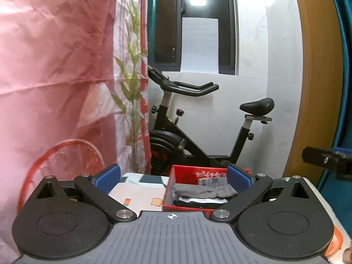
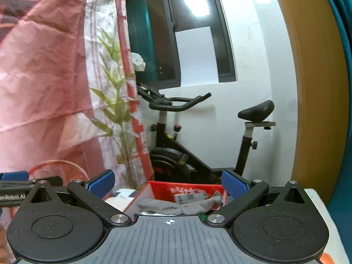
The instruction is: Organize soft objects
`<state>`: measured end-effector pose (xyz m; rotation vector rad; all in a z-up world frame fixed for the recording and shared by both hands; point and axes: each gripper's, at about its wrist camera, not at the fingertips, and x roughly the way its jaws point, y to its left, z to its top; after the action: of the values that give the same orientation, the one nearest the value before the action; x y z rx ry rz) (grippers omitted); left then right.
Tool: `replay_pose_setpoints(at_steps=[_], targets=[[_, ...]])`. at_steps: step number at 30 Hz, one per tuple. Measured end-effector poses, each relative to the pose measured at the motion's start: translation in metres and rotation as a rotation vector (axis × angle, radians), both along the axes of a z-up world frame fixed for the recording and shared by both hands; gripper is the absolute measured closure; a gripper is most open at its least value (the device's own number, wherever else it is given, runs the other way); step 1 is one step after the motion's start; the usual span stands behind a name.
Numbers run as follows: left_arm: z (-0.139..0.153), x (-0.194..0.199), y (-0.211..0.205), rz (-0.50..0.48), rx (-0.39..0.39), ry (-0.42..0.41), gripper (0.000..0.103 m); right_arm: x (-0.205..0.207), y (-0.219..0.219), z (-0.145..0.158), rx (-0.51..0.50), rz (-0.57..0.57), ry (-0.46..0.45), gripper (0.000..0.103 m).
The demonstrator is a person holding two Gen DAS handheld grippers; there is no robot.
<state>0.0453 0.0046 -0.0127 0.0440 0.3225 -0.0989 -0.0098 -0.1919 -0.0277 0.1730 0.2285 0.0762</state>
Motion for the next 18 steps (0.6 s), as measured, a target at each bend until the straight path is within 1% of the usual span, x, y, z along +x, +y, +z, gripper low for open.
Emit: replay_pose_setpoints(at_steps=[4,9,14,18], targets=[[0.004,-0.021,0.003,0.027,0.028,-0.028,0.000,-0.022,-0.001,0.005,0.017,-0.031,-0.020,0.000],[0.008,-0.035,0.006,0.033,0.019,-0.041,0.000,-0.033,0.006,0.005,-0.060,-0.063,-0.001,0.000],[0.005,-0.039,0.002,0.037,0.041,-0.056,0.000,-0.035,0.010,0.006,-0.081,-0.071,0.005,0.000],[0.004,-0.038,0.005,0.038,0.028,-0.053,0.000,-0.034,0.013,0.006,-0.083,-0.070,0.006,0.000]])
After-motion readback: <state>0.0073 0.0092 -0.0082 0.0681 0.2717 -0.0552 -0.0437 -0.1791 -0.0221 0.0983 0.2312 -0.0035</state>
